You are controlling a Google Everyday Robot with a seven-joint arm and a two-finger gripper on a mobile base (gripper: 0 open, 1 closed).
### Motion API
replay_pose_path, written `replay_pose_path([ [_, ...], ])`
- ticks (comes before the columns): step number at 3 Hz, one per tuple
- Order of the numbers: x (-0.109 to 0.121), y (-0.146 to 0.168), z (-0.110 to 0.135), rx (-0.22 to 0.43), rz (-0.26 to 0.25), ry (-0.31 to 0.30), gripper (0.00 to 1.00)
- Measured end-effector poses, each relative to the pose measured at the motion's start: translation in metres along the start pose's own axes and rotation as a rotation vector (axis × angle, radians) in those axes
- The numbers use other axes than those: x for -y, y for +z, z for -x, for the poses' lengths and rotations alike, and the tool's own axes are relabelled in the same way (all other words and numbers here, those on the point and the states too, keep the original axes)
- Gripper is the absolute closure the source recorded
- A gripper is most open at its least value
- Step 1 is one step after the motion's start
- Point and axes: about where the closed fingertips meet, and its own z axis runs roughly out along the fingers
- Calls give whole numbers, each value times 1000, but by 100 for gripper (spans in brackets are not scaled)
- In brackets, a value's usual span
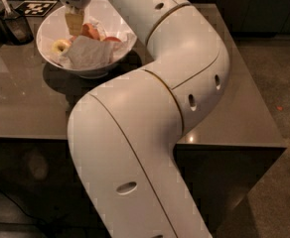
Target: Pick apple from white bowl
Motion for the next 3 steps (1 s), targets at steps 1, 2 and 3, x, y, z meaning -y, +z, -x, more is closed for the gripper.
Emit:
replay_pose_path([
  [1, 0, 0, 0, 0, 0, 0, 52],
  [2, 0, 0, 0, 0, 0, 0, 29],
  [3, 0, 0, 0, 0, 0, 0, 6],
])
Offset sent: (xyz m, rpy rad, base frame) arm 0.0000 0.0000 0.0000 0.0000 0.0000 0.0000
